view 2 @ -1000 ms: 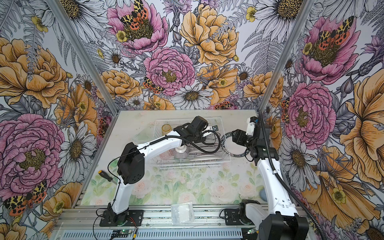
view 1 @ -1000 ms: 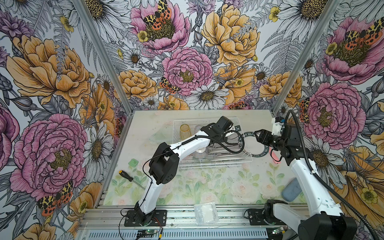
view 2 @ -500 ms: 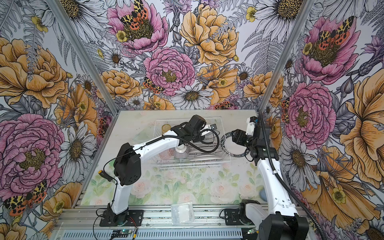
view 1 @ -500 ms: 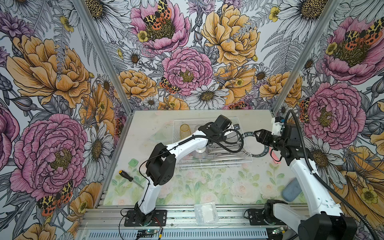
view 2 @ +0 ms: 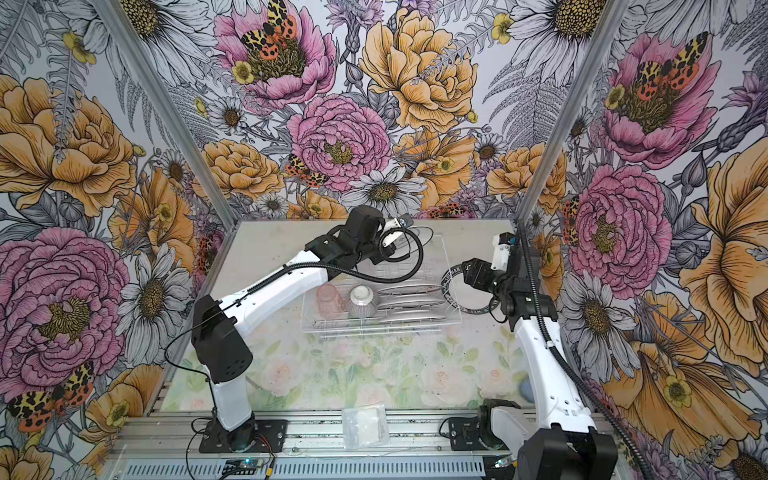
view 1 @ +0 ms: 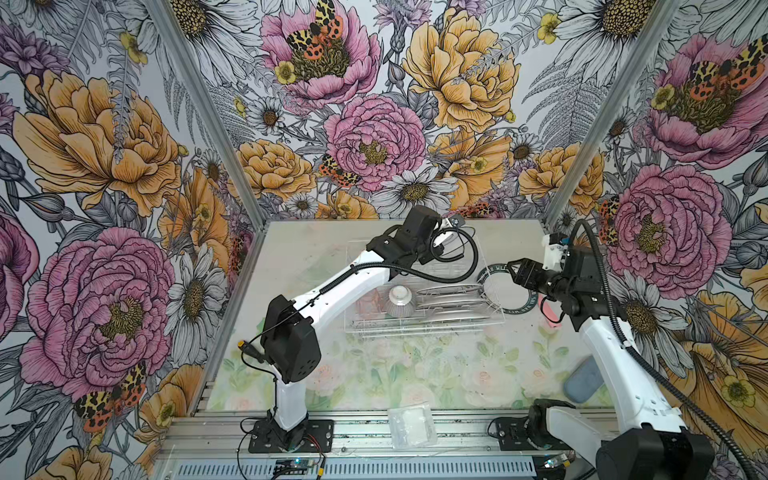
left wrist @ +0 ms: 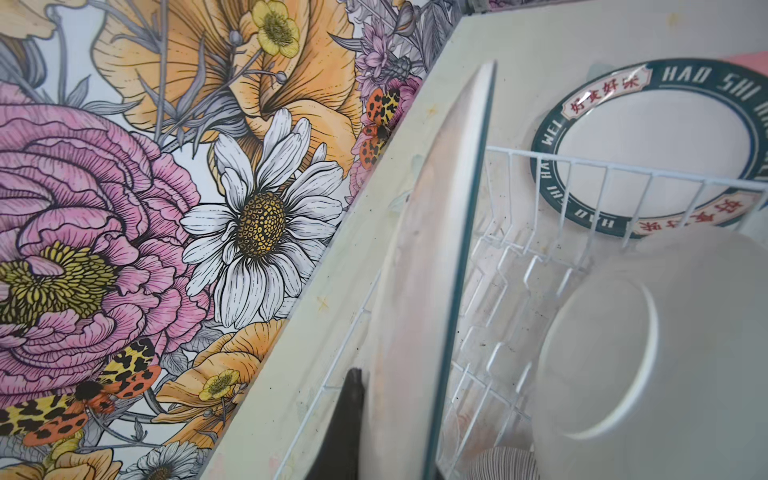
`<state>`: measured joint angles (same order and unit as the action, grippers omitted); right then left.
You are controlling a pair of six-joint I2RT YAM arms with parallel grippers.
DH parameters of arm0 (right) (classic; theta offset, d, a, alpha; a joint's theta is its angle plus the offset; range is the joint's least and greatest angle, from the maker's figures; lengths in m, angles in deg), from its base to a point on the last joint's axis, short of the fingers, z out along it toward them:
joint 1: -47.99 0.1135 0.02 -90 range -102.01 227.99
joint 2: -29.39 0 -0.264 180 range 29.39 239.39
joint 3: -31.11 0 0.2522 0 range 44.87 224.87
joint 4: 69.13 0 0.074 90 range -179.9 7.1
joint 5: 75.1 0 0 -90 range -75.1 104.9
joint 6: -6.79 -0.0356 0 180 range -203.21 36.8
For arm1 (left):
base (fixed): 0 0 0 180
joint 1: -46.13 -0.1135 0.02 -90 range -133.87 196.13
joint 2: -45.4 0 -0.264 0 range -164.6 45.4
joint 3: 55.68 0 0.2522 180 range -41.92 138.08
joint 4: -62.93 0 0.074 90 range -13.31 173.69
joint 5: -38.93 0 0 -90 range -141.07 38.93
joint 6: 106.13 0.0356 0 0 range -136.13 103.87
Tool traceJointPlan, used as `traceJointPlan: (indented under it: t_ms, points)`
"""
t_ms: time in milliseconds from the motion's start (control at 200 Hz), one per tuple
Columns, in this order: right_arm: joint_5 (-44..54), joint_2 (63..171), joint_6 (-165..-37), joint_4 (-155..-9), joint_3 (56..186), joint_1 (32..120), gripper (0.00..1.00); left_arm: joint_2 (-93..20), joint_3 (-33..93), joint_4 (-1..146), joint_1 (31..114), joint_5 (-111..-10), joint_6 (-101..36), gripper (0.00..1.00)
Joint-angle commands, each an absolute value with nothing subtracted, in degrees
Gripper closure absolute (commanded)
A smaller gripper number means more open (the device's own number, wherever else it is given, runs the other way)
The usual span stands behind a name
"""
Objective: Unload the mixed dishes from the dish rack
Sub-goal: 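Grasp the teal-rimmed clover plate's edge with the left gripper and lift it, then grasp the raised plate's rim with the right gripper from the left gripper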
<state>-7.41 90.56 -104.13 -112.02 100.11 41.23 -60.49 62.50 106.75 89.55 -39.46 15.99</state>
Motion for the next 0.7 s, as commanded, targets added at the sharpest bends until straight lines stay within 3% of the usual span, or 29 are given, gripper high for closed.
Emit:
traceJointPlan:
  t_ms: [0, 305, 586, 696]
  points:
    - [-10.5, 89.1, -103.9, -108.9, 99.4, 41.5, 0.31, -54.2, 62.2, 102.8, 87.9, -46.8, 8.5, 0.95]
    - [-25.4, 86.3, -107.1, -99.3, 96.6, 41.7, 0.31, -49.7, 61.3, 102.8, 82.4, -66.2, -9.0, 0.93]
    - [-39.6, 85.6, -128.8, -64.8, 87.5, 41.7, 0.31, -49.6, 57.0, 94.7, 78.9, -80.9, -23.8, 0.93]
    - [-39.9, 86.7, -131.1, -61.7, 87.2, 41.8, 0.31, -49.8, 54.7, 90.2, 78.3, -84.8, -28.2, 0.93]
